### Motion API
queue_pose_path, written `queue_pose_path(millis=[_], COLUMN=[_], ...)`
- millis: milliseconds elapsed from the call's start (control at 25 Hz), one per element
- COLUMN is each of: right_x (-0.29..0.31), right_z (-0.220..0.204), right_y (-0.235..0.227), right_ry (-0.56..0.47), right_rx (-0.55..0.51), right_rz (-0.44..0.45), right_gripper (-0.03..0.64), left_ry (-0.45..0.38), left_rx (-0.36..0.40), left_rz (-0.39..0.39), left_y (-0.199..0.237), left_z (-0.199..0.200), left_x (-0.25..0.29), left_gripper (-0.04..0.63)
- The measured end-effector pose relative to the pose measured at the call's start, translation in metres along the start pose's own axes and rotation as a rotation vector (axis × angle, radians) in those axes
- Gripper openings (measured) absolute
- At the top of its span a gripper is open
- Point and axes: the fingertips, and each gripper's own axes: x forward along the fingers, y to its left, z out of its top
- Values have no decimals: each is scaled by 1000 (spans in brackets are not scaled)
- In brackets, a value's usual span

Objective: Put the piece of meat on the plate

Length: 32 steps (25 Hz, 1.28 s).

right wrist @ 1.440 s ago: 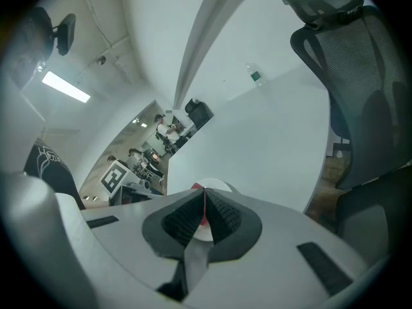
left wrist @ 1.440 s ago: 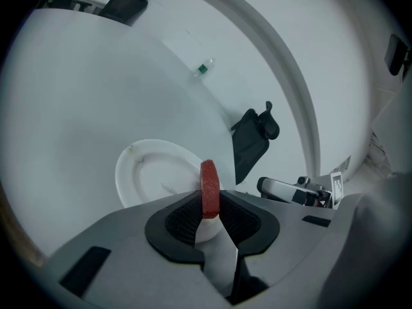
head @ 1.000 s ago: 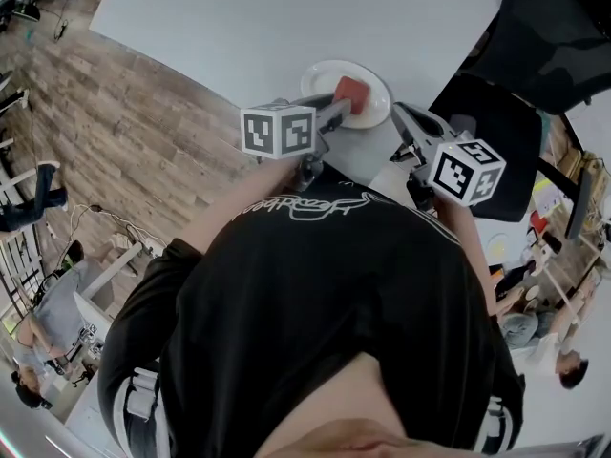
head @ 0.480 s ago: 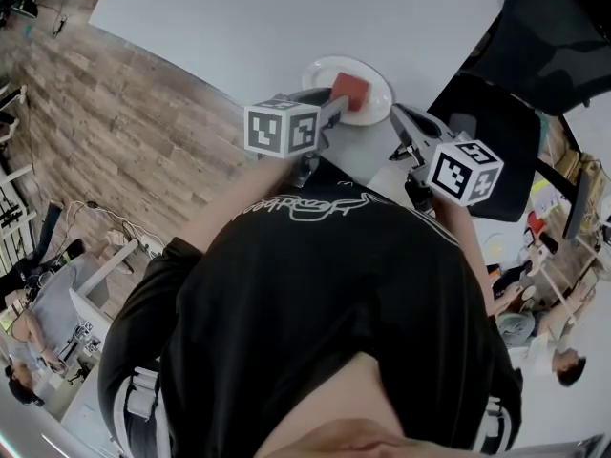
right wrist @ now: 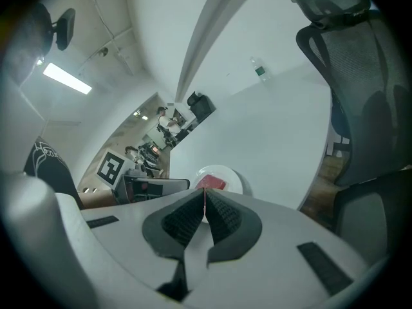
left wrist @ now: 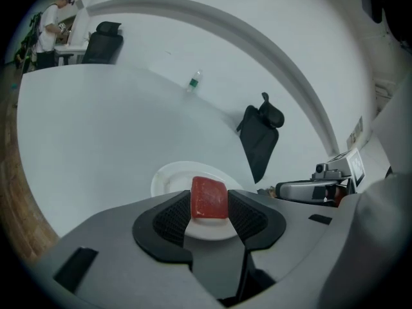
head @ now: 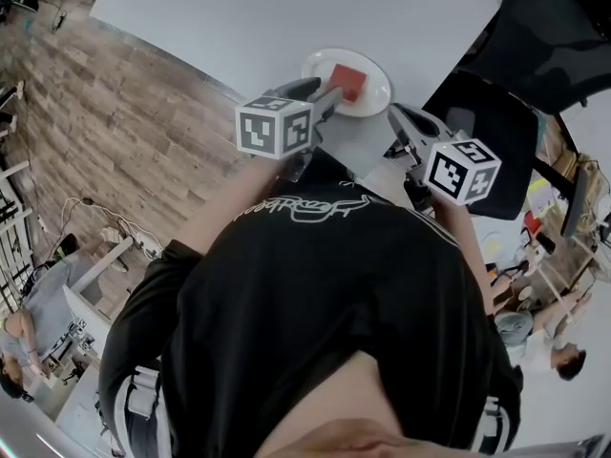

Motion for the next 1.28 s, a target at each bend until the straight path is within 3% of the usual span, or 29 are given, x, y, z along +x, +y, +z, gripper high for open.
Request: queue_pose_path(millis=[200,680,880,1040,1280], right_x=[-10,-47,-63,-80,-102], right_z=[-6,-11,-10,-9,-27], right_y=[12,60,80,89,115], right_ry=[0,-32,-76,-132,-173], right_rx=[-47,-229,-255,-252,-275], right_rz=[-2,67,100,82,62], right_gripper=[12,12,12,12,11], left_ry=[-42,-192,-241,-246,-244], left_rx=[27,82,93,197,298], left_rz=[-8,-150,-207,-236,-281], left_y=[-6,-94,-120,-142,-169], left_z=[-5,-16,-13,-14,-29], left_x=[-21,-96,-121,-131,-147], left_gripper=[173,169,88,11,8])
